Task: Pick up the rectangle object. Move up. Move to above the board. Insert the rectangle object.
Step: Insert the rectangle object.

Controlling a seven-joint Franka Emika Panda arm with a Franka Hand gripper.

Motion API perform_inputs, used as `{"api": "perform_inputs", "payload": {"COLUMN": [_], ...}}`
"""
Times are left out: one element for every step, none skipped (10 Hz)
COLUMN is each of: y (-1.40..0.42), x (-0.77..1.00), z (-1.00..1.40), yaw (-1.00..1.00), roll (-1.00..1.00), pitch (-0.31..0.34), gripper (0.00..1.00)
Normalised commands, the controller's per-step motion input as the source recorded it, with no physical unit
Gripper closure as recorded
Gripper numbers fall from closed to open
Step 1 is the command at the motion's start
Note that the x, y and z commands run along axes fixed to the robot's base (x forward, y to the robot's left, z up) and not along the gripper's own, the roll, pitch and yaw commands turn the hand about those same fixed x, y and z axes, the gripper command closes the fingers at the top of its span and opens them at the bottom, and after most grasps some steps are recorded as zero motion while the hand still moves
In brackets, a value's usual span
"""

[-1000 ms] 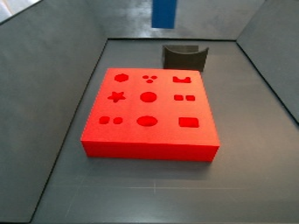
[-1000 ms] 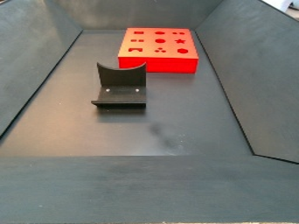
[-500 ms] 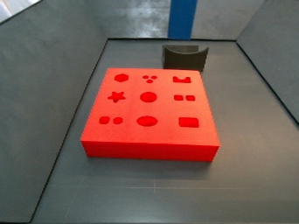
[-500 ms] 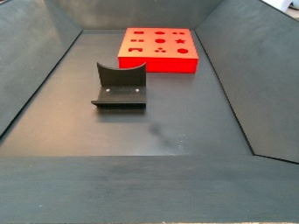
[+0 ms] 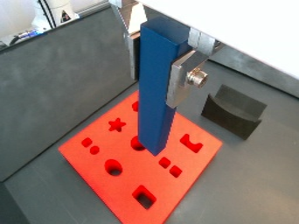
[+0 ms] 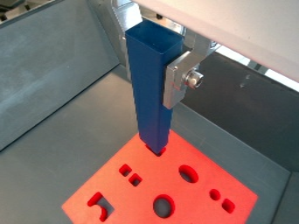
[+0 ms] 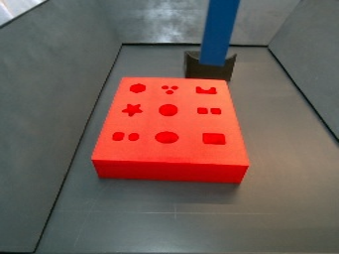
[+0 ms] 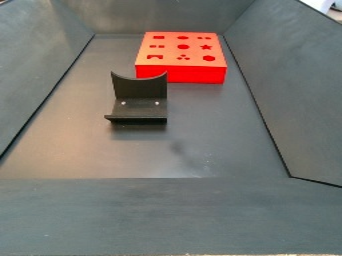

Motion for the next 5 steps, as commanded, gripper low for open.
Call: {"api": "perform_inputs", "payload": {"y": [-0.12,-0.13,-0.15,-0.14,-0.13], "x": [0.6,0.63,0.67,0.69,0.67], "z": [-0.29,-0.27,-0.21,-0.22,-0.22], "yaw": [0.03,0.03,0.03,0.03,0.03], "roll": [0.1,0.09,0.1,0.12,0.13], "pitch": [0.04,0.033,0.026,0.041,0.049], "gripper": [1.0,1.0,1.0,1.0,1.0]}}
